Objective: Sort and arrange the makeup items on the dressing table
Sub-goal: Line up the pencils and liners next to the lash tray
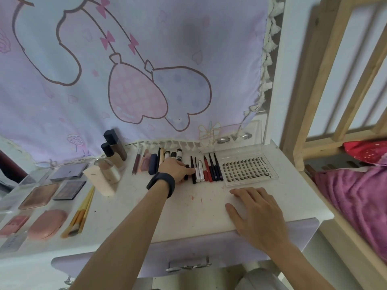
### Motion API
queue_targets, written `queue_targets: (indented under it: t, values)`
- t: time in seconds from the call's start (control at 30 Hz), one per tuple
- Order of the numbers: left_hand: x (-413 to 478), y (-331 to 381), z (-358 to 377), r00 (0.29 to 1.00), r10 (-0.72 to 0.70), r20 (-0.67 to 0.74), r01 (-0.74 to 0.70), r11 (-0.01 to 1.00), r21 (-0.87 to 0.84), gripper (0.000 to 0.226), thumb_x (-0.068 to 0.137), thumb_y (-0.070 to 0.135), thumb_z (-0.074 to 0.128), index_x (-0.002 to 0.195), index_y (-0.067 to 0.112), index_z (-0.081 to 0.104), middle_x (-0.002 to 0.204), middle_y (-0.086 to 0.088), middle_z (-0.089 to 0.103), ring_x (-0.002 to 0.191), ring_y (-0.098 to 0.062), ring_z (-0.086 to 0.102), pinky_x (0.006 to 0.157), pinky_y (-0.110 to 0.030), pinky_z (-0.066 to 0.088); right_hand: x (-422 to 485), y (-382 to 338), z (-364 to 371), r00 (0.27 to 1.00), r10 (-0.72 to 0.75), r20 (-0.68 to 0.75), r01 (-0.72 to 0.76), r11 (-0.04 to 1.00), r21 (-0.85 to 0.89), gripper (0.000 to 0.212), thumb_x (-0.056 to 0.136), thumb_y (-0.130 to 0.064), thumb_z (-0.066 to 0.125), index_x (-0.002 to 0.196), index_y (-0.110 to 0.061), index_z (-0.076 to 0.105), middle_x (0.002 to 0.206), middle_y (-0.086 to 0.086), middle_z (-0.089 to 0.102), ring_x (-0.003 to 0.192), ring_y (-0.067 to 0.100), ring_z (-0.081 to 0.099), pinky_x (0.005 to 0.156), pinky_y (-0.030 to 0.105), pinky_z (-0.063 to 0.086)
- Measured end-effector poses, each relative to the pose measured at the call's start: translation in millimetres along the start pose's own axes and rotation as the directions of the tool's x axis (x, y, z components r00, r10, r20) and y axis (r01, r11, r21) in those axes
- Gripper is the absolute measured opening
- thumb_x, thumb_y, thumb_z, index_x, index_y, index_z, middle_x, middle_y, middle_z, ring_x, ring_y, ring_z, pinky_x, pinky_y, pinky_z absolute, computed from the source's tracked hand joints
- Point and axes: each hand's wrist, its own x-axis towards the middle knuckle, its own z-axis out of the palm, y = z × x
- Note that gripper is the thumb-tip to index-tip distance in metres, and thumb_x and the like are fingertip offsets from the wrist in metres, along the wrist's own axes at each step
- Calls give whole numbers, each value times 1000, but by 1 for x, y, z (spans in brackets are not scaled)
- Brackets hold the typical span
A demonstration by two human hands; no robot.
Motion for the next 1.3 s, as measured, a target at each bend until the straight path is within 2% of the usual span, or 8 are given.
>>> queue_targets:
  t: [0.17, 0.3, 0.43, 0.57, 0.7, 0.83, 1.13, 1.3]
  values:
    - [-1, 0, 1, 1000, -2, -14, 2, 1000, 13, 43, 79, 43, 81, 110, 15, 70, 102, 2, 66, 87, -13, 61, 72, -22, 46, 0, 0, -1, 1000, 7, 13, -6, 1000, -6, 42, 88, -50, 51, 111, -20, 71, 105, -7, 70, 94, 17, 62, 79, 31, 51]
    - [-2, -1, -2, 1000, -2, -10, 2, 1000, -4, 45, 80, 44, 80, 113, 15, 70, 97, 5, 63, 75, -6, 58, 57, -16, 41, 0, 0, -1, 1000, 7, 14, -7, 1000, -7, 40, 87, -49, 54, 110, -20, 70, 104, -7, 70, 93, 17, 63, 78, 31, 51]
    - [0, -8, -5, 1000, -11, -27, 9, 999, -45, 45, 82, 41, 78, 117, 13, 70, 103, 2, 67, 88, -15, 63, 84, -28, 54, 0, -1, 0, 1000, 9, 10, -9, 1000, -8, 38, 86, -47, 60, 110, -20, 70, 104, -6, 71, 93, 18, 63, 78, 32, 52]
    - [-3, -12, -8, 999, -30, -20, 29, 998, -55, 43, 83, 41, 78, 117, 14, 71, 101, -1, 68, 91, -18, 66, 93, -35, 55, 0, 0, 1, 1000, 13, 11, -12, 1000, -12, 39, 86, -48, 59, 110, -20, 70, 105, -6, 71, 93, 18, 63, 78, 31, 52]
    - [-11, -12, -4, 1000, -26, -15, 25, 994, -109, 35, 83, 41, 77, 106, 15, 74, 93, -2, 73, 93, -21, 69, 91, -37, 57, -1, 1, 2, 1000, 12, -7, -12, 1000, -15, 38, 85, -48, 59, 109, -20, 70, 104, -6, 71, 92, 18, 63, 77, 31, 52]
    - [-14, -11, 0, 998, -65, 0, 63, 977, -205, 25, 88, 27, 74, 108, 11, 71, 76, -6, 73, 80, -18, 69, 89, -38, 58, -1, 0, 2, 1000, 8, -21, -8, 1000, -17, 40, 87, -50, 53, 109, -21, 70, 103, -7, 70, 91, 18, 63, 77, 32, 52]
    - [-21, -14, 9, 997, -21, -74, 3, 972, -235, 19, 85, 21, 77, 103, 15, 76, 89, -3, 74, 74, -15, 67, 89, -35, 58, -1, 2, 4, 1000, 15, -3, -15, 1000, -10, 42, 88, -52, 49, 110, -22, 69, 105, -7, 69, 93, 18, 61, 78, 32, 51]
    - [-23, -13, 13, 992, -9, -124, -18, 977, -214, 10, 86, 27, 76, 94, 22, 75, 83, 2, 72, 75, -12, 65, 84, -29, 57, -3, 3, 5, 999, -35, -14, 35, 999, -25, 36, 90, -48, 50, 105, -24, 73, 104, -7, 68, 94, 16, 59, 79, 31, 50]
